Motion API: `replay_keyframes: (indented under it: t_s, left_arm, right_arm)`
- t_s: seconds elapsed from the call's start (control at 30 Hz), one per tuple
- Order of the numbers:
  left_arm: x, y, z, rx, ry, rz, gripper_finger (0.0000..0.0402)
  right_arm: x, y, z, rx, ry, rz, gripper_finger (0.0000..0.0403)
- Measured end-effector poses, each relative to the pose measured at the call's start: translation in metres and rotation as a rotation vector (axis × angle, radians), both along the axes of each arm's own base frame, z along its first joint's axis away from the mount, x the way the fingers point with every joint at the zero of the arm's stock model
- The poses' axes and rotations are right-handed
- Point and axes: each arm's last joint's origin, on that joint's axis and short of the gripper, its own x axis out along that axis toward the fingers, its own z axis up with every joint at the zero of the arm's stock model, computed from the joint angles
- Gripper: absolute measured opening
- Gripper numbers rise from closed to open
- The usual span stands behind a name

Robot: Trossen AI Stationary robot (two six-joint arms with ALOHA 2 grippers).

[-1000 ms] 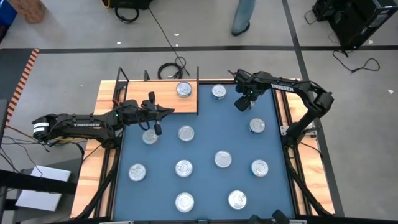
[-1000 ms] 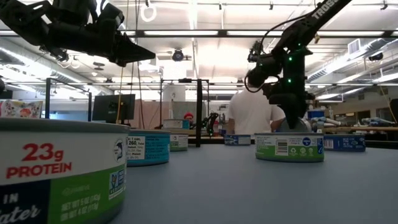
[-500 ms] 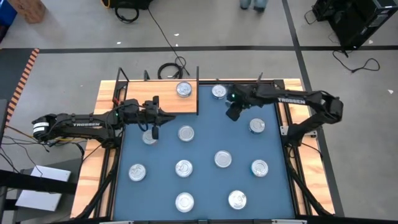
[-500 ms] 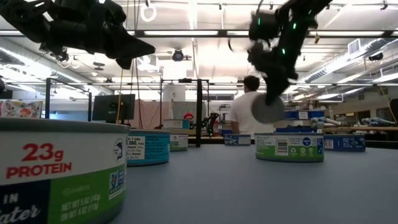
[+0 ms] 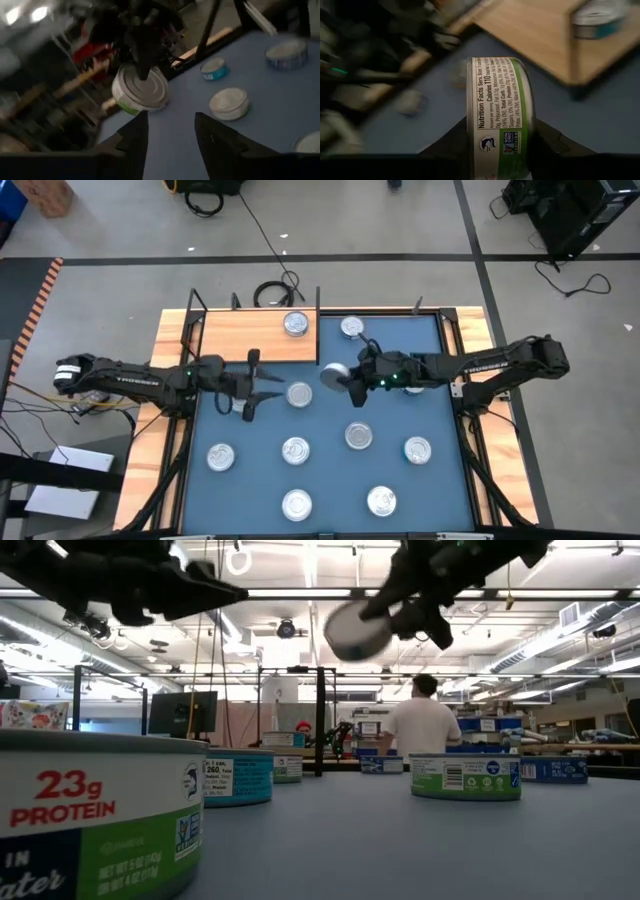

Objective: Stack canned seafood by type on shelf
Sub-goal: Put the green tuna can on the shelf

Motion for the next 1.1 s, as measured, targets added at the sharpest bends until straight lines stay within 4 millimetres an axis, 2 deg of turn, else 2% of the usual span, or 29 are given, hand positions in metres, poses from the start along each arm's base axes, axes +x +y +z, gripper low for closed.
replay_keyframes:
  t_s: [0.2,0.33,0.57,0.83,1.1]
  left_arm:
    - [-0.001,-0.026,0.009,0.35,-0.097,0.077,0.0179]
    - [-0.004,-0.04,0.015,0.549,-0.143,0.121,0.0179]
    - [0.003,-0.055,0.017,0.7,-0.184,0.189,0.0179]
    - [0.035,-0.068,0.027,0.91,-0.145,0.308,0.0179]
    - [0.057,-0.078,0.034,1.018,-0.178,0.38,0.0179]
  right_arm:
    - [0.01,0.01,0.002,0.197,-0.254,0.054,0.0139]
    - [0.012,0.013,0.01,0.227,-0.338,0.085,0.0139]
    - [0.013,0.015,0.02,0.287,-0.443,0.111,0.0139]
    - [0.013,0.019,0.028,0.394,-0.532,0.114,0.0139]
    - [0.012,0.032,0.033,0.388,-0.549,0.157,0.0139]
